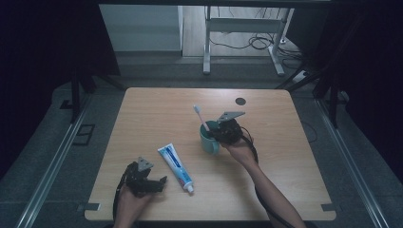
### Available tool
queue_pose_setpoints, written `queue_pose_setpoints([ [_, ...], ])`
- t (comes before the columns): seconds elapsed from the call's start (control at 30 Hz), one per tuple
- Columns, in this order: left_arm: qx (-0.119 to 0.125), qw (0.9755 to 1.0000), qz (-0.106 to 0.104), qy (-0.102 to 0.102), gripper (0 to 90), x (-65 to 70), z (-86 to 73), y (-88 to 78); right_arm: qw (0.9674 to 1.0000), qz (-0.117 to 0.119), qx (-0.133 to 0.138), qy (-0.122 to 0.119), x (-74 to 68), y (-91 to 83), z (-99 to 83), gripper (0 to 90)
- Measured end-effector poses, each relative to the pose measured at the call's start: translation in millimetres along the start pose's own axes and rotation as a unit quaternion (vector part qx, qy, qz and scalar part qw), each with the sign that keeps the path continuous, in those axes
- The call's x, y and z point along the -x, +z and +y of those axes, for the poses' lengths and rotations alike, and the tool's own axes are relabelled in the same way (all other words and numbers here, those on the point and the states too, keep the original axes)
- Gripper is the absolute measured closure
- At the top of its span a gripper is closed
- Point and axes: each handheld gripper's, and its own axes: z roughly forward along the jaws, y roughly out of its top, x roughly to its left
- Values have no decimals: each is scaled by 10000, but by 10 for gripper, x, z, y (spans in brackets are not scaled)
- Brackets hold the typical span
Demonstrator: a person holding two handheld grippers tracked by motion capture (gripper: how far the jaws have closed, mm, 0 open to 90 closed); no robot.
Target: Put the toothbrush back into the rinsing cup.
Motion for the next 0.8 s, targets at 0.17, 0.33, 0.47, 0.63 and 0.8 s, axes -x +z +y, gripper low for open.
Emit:
queue_pose_setpoints([
  [0.17,-2,10000,-3,0,31,-1,0,0,10000,24,-39,-14,-9,22,-2,784],
  [0.33,-1,10000,-3,-1,31,0,0,0,10000,28,-61,-8,-15,50,-7,782],
  [0.47,-2,10000,-3,-1,31,0,0,0,9999,33,-103,-29,-18,53,-1,776],
  [0.63,0,10000,0,0,31,0,0,0,9999,27,-98,-39,-23,54,-2,771],
  [0.8,0,10000,0,0,31,0,0,0,10000,29,-74,-37,-21,48,2,727],
])
